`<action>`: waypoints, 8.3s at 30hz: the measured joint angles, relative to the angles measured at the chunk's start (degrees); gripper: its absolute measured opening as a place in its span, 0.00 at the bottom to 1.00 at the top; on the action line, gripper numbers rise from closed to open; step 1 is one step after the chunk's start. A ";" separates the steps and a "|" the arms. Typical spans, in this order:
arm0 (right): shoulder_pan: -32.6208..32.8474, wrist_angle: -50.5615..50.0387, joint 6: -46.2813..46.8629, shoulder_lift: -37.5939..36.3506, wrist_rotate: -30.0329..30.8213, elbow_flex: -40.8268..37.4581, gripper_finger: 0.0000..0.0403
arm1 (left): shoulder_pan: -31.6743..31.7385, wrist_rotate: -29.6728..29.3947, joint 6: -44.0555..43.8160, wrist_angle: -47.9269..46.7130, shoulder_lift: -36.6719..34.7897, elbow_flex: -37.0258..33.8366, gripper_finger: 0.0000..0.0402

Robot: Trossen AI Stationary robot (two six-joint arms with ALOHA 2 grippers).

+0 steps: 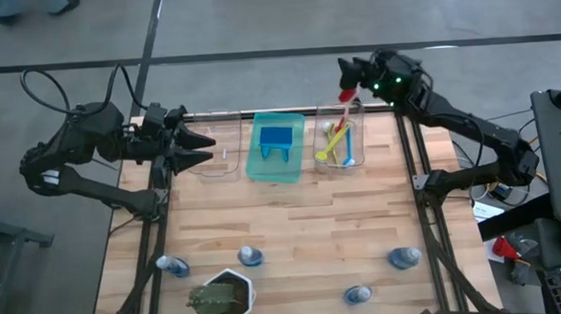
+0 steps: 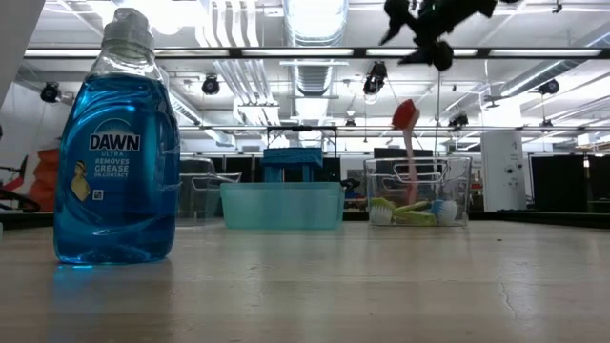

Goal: Pick & Place Kitchen Sink Supplies
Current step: Put the dishwashing liquid into the left transparent bin

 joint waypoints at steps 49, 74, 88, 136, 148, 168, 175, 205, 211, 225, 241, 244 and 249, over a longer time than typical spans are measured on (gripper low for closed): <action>20.64 -0.34 -7.48 0.17 -14.35 16.91 0.72 | 0.00 1.48 0.01 -0.02 -0.01 -0.02 0.45; 36.44 -5.24 -2.51 -0.14 -23.82 16.91 0.66 | 0.00 3.30 -9.96 0.60 2.38 -0.09 0.45; 40.41 -28.15 3.53 -0.39 -24.41 16.89 0.59 | 0.00 3.34 -19.44 0.55 3.18 -0.09 0.45; 41.71 -36.91 9.55 -0.28 -16.45 10.01 0.57 | -17.79 5.76 -15.75 -20.92 31.04 -0.09 0.62; 41.72 -37.08 9.62 -0.28 -16.50 10.01 0.56 | -22.42 -4.18 -8.85 -28.03 35.96 -0.10 0.62; 41.72 -37.06 9.55 -0.28 -16.56 9.83 0.56 | -23.12 -0.03 -8.71 -27.69 40.41 -0.10 0.62; 41.72 -37.08 9.62 -0.28 -16.56 9.57 0.56 | -23.12 -0.02 -8.73 -27.58 40.85 -0.09 0.62; 41.73 -36.80 9.55 -0.28 -16.47 9.57 0.56 | -22.97 3.02 -8.87 -28.08 39.69 -0.09 0.29; 41.72 -36.51 9.57 -0.28 -16.47 9.57 0.56 | -22.19 3.10 -10.28 -29.36 36.89 -0.11 0.27; 41.72 -35.58 9.73 -0.28 -16.48 9.57 0.56 | -17.99 3.41 -15.18 -30.33 28.31 -0.09 0.10; 41.72 -35.51 9.92 -0.31 -16.19 9.07 0.56 | -20.32 7.39 -3.94 -14.93 33.84 -0.09 0.51; 41.72 -35.50 10.37 -0.31 -16.17 8.74 0.56 | -20.93 7.33 -0.42 -13.37 35.50 -0.09 0.62; 41.72 -35.57 10.40 -0.31 -16.08 8.31 0.56 | -21.11 6.28 2.17 -13.82 37.89 -0.09 0.70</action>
